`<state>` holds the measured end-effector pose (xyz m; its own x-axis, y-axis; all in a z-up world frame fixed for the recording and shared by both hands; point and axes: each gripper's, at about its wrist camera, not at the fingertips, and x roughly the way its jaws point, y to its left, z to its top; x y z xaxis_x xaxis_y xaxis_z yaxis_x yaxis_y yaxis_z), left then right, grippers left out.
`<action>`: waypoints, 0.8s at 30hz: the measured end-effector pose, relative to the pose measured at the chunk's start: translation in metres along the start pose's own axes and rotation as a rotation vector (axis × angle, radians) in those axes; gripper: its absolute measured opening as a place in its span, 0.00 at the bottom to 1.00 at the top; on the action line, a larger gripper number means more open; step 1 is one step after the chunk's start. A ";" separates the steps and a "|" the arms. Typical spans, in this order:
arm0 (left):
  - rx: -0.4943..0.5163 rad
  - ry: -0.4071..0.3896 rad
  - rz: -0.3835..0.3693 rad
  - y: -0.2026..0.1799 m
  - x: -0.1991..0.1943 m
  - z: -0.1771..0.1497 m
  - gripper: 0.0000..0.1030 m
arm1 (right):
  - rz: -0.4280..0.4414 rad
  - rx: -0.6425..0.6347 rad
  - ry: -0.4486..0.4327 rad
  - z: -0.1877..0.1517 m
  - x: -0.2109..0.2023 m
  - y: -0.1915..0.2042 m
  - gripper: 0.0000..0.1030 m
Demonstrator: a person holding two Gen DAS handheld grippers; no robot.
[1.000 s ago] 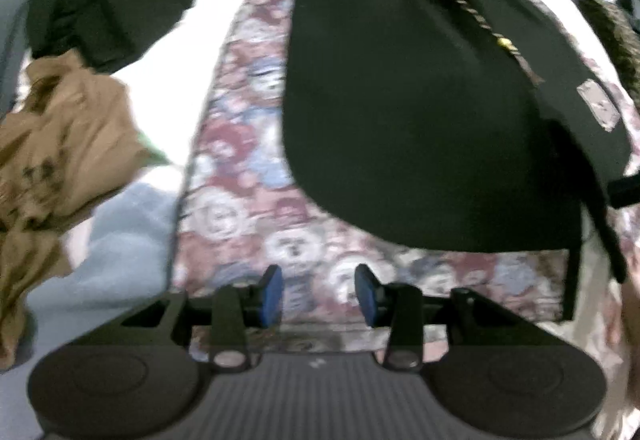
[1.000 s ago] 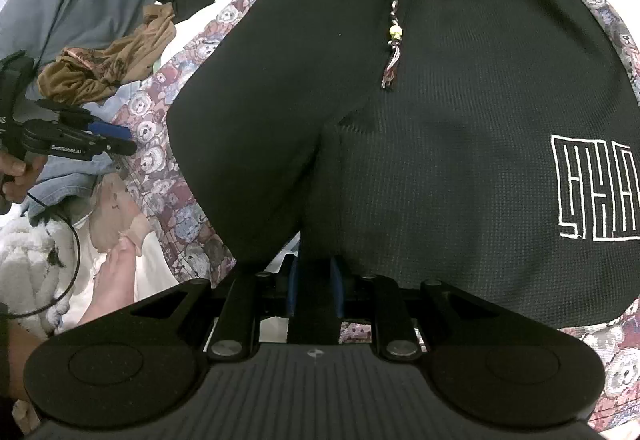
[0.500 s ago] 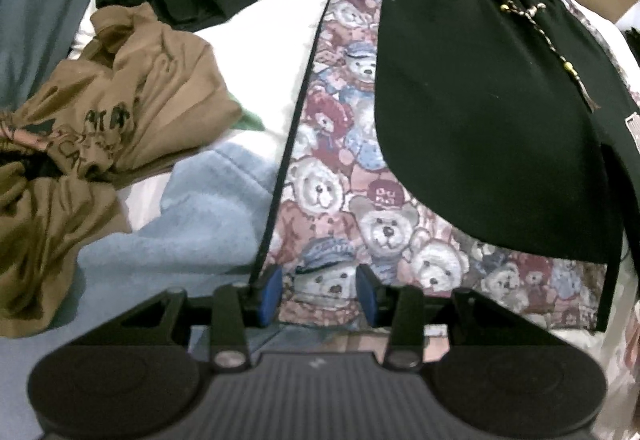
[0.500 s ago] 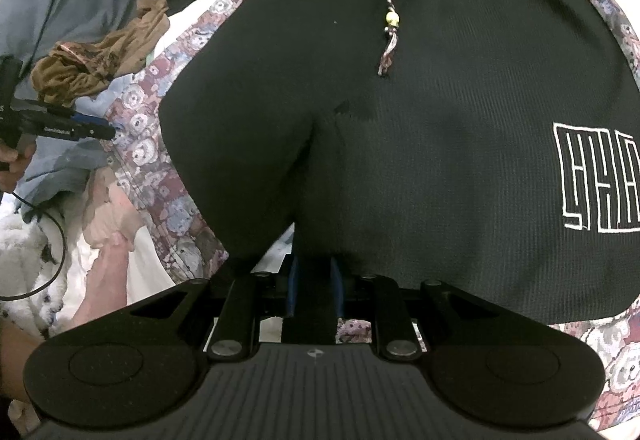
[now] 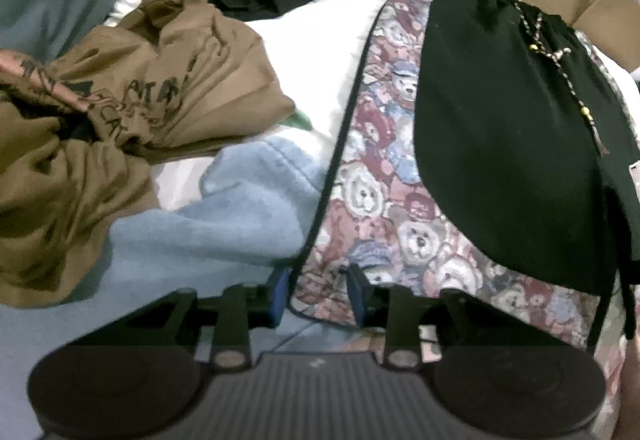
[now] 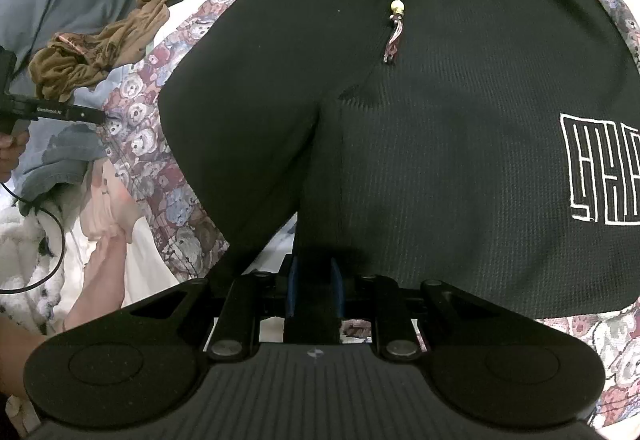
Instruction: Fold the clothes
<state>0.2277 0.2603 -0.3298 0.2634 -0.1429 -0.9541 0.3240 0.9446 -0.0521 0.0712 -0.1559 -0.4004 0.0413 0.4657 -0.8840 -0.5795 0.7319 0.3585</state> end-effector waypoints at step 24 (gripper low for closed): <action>-0.090 -0.050 -0.303 0.033 0.001 -0.001 0.28 | 0.009 -0.004 -0.013 0.003 -0.004 0.003 0.20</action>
<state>0.2372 0.2914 -0.3329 0.2123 -0.4339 -0.8756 0.3135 0.8789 -0.3595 0.0719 -0.1541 -0.3950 0.0467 0.4788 -0.8767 -0.5835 0.7254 0.3651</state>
